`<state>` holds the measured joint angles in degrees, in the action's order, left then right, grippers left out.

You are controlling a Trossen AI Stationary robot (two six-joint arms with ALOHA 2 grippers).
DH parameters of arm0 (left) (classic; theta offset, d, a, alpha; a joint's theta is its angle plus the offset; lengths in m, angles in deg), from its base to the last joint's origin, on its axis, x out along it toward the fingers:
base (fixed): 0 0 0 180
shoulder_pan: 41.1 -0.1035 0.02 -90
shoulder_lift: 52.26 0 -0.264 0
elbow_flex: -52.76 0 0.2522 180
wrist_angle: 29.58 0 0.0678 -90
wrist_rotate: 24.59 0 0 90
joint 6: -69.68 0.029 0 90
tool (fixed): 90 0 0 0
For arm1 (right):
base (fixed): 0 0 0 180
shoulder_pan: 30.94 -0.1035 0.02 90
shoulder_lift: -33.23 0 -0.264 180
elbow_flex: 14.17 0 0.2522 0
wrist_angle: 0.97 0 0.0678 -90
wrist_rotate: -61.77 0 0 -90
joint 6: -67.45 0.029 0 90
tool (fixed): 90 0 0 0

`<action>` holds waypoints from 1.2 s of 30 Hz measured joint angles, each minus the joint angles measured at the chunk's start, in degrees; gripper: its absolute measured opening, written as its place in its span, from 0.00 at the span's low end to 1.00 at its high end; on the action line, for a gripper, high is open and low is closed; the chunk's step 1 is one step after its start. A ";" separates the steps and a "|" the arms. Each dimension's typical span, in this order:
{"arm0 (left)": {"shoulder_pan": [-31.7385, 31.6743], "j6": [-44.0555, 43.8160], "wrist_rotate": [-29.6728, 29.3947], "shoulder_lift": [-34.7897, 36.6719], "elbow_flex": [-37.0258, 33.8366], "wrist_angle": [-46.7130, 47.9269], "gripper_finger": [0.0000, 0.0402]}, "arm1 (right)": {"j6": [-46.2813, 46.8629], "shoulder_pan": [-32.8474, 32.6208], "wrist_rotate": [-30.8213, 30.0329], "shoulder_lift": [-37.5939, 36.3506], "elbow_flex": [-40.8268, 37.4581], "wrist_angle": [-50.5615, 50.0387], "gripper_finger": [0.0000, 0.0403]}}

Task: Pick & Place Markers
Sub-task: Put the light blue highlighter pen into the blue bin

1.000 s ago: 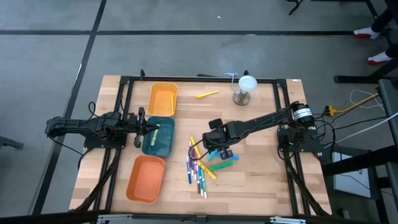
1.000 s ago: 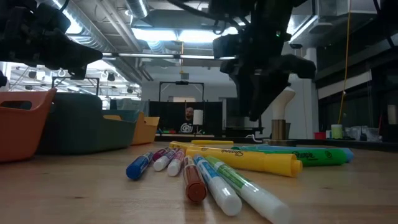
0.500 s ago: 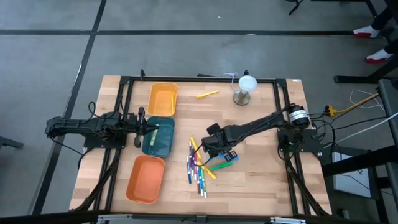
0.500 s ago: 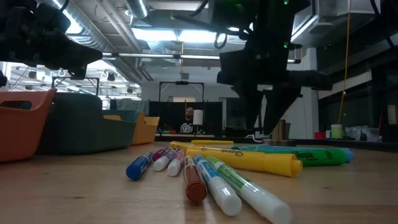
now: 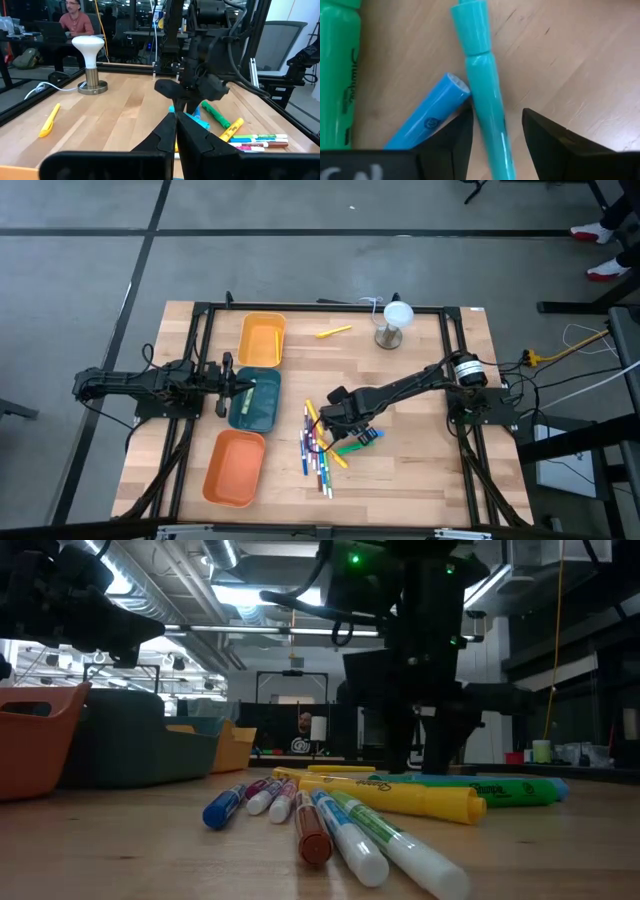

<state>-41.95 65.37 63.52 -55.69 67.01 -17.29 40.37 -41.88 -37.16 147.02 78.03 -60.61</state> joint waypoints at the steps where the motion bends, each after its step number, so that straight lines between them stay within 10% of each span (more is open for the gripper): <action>1: 0.00 0.00 0.00 0.00 0.00 0.00 0.02 | -0.42 0.18 0.10 0.08 0.00 0.00 0.42; 12: 0.00 0.00 0.01 0.00 0.00 0.02 0.02 | 0.16 3.14 4.46 0.18 0.02 0.80 0.15; 36: 0.00 0.00 0.00 0.00 0.00 0.02 0.03 | 15.11 5.64 -2.17 -0.37 0.04 8.15 0.15</action>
<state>-41.95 65.37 63.52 -55.69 67.01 -17.28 55.47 -36.23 -39.33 146.66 78.07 -52.46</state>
